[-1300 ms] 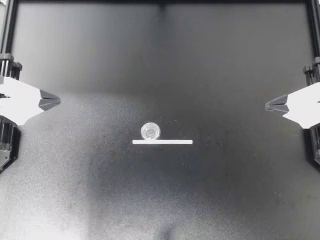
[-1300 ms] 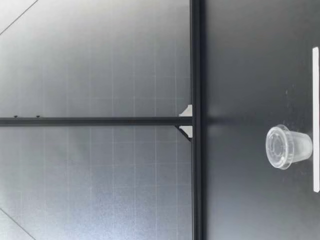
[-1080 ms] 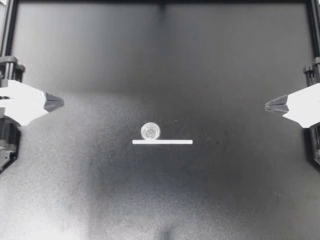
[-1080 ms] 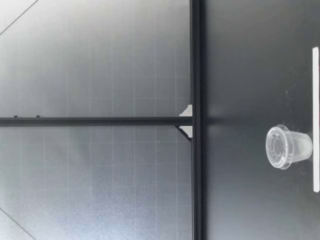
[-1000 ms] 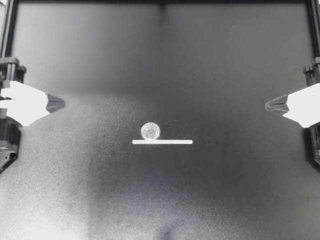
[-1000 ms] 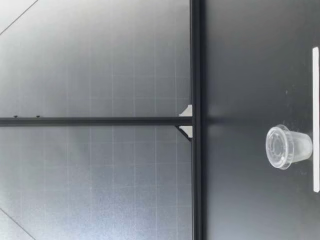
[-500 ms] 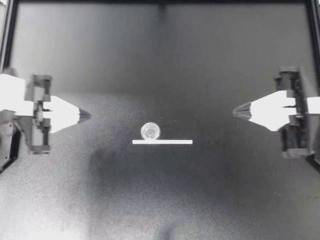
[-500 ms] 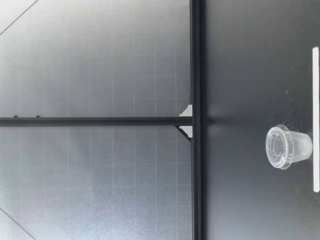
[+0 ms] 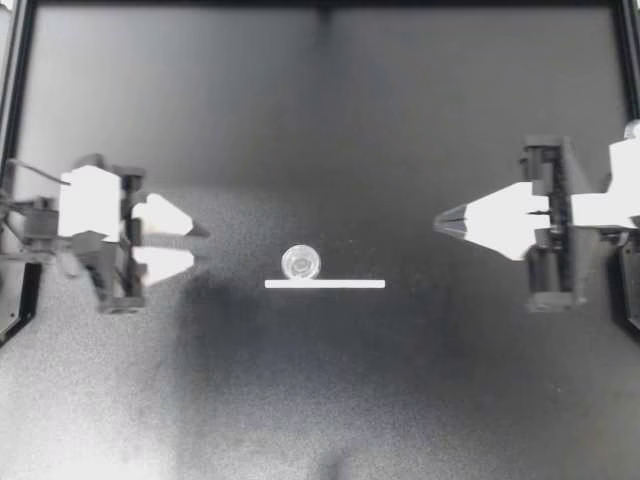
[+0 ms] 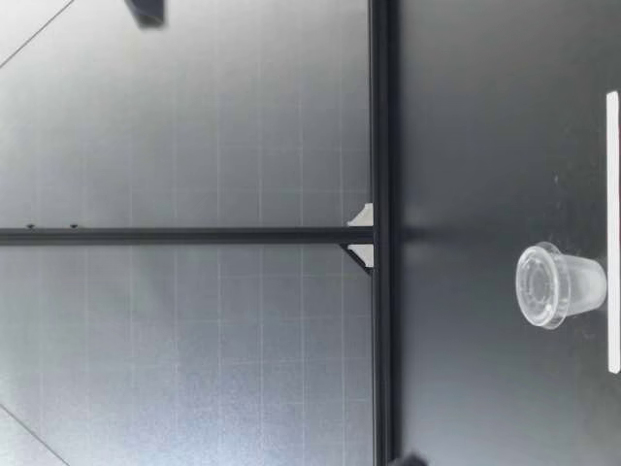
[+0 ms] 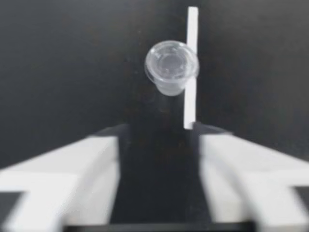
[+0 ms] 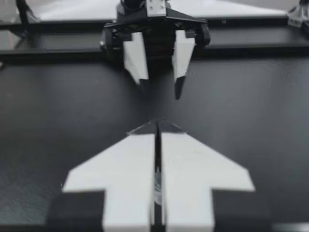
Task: Pick up the plastic cup and open its lid.
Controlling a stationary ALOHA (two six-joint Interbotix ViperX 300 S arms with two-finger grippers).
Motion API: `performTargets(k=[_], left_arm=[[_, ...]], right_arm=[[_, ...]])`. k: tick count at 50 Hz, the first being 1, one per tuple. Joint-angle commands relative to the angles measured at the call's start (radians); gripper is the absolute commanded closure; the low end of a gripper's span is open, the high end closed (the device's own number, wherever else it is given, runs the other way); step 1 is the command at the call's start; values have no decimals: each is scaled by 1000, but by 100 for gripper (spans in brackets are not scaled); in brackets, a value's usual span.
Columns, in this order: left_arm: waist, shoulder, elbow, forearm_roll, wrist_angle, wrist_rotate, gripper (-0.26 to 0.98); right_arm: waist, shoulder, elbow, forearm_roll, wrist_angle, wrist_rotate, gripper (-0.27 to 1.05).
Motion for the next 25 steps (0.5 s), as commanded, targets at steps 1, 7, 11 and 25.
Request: performTargets(k=[1, 7, 11, 25], left_arm=[[5, 58, -34, -2, -60, 8, 7], [5, 143, -60, 0, -115, 18, 8], [5, 198, -72, 2, -169, 26, 8], [5, 314, -80, 2, -325, 46, 8]], right_arm=[[-12, 40, -41, 2, -9, 2, 96], [-18, 114, -77, 3, -8, 2, 96], [-26, 173, -106, 2, -9, 2, 96], [-29, 331, -212, 3, 18, -3, 96]])
